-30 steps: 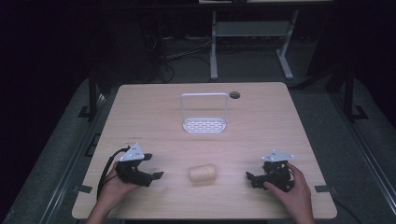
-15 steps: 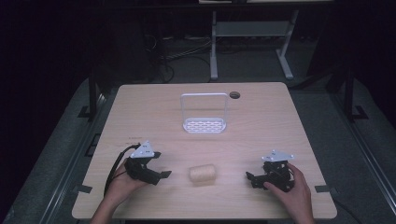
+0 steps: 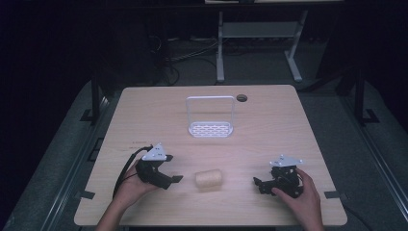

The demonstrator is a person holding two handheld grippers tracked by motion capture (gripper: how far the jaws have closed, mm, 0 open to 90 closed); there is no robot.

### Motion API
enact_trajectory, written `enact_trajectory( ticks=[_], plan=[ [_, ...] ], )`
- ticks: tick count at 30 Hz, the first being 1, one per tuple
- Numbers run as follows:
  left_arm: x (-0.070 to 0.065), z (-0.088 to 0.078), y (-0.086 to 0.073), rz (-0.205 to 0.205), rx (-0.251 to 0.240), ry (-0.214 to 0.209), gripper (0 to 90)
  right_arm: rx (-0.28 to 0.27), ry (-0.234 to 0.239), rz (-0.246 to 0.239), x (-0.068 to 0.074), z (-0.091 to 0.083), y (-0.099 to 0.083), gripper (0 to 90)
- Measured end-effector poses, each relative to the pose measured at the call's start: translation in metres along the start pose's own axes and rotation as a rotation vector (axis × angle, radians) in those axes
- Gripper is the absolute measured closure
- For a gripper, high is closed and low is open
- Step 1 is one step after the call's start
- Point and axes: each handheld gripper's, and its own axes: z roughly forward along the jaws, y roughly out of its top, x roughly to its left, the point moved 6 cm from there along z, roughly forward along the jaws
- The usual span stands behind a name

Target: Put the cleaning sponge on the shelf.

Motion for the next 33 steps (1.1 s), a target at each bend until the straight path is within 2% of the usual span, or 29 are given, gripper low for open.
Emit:
enact_trajectory(
  ticks=[9,14,20,24,33],
  plan=[
    [-0.004,0.006,0.012,0.037,-0.003,-0.031,14.4,0.000,0.000,0.000,0.000,0.000,0.000,0.9],
    [-0.007,0.011,0.017,0.062,0.012,-0.046,14.4,0.000,0.000,0.000,0.000,0.000,0.000,0.9],
    [-0.012,0.016,0.027,0.085,0.002,-0.075,14.4,0.000,0.000,0.000,0.000,0.000,0.000,0.9],
    [-0.014,0.022,0.031,0.106,0.020,-0.097,14.5,0.000,0.000,0.000,0.000,0.000,0.000,0.9],
    [-0.019,0.030,0.039,0.125,0.031,-0.124,14.4,0.000,0.000,0.000,0.000,0.000,0.000,0.9]
  ],
)
